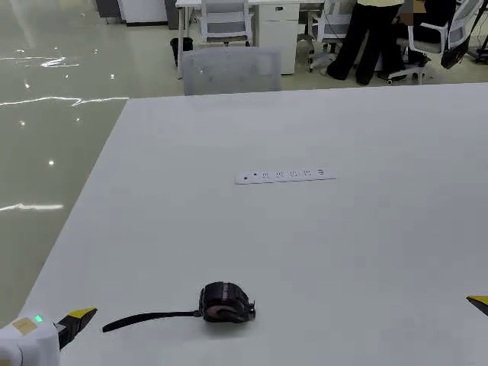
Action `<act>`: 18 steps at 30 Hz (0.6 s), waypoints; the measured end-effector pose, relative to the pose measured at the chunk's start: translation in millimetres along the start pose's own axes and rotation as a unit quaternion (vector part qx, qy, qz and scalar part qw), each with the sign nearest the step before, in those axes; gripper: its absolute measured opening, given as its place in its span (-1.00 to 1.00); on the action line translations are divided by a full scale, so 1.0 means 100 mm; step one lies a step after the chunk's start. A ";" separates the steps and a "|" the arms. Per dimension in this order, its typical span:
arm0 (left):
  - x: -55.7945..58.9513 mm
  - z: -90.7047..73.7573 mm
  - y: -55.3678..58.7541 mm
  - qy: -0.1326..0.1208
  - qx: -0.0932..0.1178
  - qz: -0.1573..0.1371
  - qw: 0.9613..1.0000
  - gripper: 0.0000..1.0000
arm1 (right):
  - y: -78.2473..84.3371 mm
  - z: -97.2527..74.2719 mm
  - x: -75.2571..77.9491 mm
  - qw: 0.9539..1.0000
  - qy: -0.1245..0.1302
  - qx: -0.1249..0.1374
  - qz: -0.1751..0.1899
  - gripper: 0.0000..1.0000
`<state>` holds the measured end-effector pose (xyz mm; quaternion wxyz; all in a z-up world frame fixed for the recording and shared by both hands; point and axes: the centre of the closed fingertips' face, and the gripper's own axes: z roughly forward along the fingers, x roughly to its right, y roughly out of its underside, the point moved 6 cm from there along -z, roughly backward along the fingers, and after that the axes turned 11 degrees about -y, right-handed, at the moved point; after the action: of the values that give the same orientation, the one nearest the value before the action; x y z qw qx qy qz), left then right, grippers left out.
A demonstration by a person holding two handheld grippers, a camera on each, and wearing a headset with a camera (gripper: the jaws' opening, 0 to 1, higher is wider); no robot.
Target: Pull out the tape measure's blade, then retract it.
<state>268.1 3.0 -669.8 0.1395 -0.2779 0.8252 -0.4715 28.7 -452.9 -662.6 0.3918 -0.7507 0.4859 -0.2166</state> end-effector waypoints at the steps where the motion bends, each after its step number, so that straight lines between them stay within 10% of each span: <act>1: -0.01 0.01 -0.01 0.001 0.000 0.001 1.000 1.00 | -0.01 0.01 0.01 1.000 -0.002 0.000 -0.001 0.94; 12: 0.04 0.22 -0.22 0.041 -0.023 0.062 0.997 0.99 | -0.16 0.22 0.08 0.999 -0.035 -0.008 -0.028 0.97; 18: 0.19 0.40 -0.37 0.080 -0.045 0.147 0.985 0.95 | -0.22 0.38 0.09 0.995 -0.070 -0.029 -0.063 0.93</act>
<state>284.2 -51.3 -658.7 0.1283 -0.1205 0.8859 -0.4292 71.4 -441.4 -668.2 0.3889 -0.8039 0.4153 -0.1734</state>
